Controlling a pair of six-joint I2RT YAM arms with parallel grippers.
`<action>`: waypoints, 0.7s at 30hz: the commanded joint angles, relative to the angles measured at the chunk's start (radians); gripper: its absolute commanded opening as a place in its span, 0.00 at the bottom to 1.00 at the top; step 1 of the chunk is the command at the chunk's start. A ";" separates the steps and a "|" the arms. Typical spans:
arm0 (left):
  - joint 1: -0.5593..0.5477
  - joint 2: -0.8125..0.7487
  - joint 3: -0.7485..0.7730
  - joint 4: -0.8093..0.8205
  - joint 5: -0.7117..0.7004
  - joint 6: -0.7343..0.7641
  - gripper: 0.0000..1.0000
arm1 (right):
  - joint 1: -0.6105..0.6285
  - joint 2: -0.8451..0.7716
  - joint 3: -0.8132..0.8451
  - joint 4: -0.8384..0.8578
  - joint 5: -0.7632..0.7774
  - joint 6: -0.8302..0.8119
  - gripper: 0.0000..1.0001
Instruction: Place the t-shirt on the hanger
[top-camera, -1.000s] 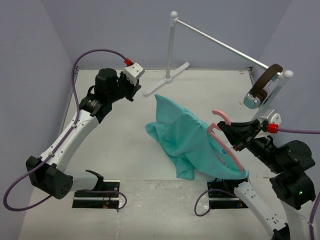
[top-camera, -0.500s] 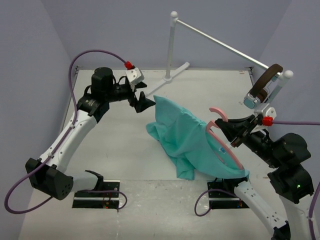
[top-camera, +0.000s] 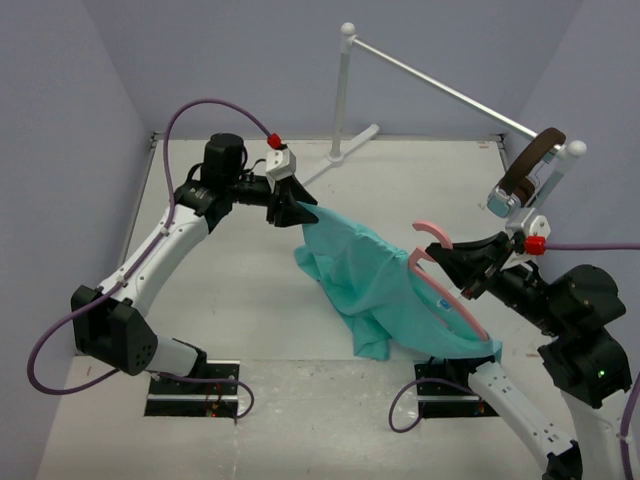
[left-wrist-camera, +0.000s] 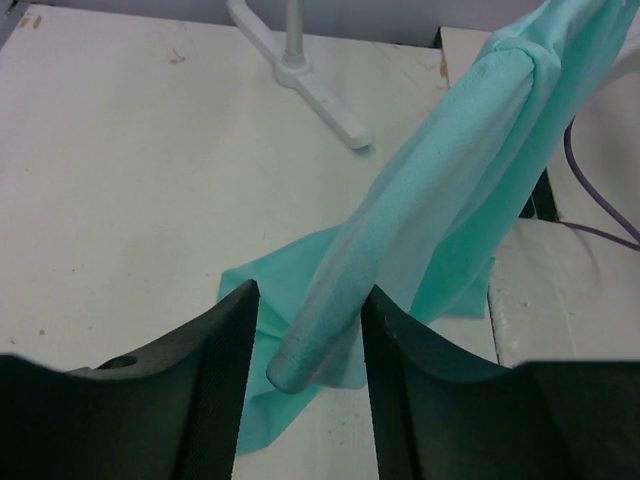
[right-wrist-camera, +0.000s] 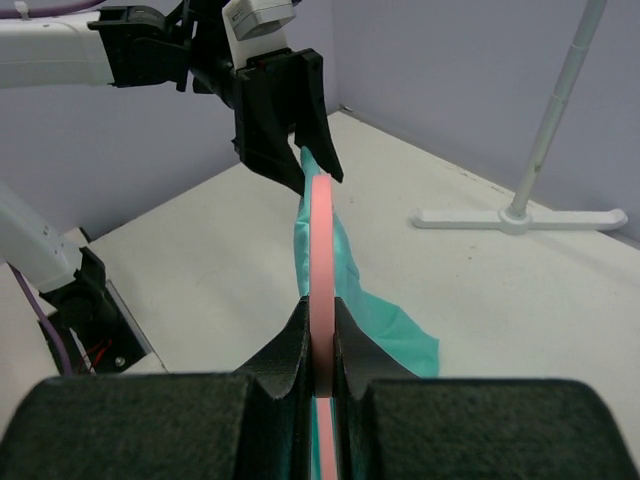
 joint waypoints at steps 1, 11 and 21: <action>0.003 -0.018 0.074 -0.032 0.006 0.028 0.00 | 0.003 -0.001 0.037 0.031 -0.005 -0.015 0.00; 0.003 -0.039 0.052 -0.054 -0.009 0.056 0.13 | 0.004 0.005 0.040 0.031 -0.005 -0.018 0.00; 0.004 -0.041 0.065 -0.075 -0.136 0.064 0.00 | 0.004 0.000 0.032 0.028 0.051 -0.021 0.00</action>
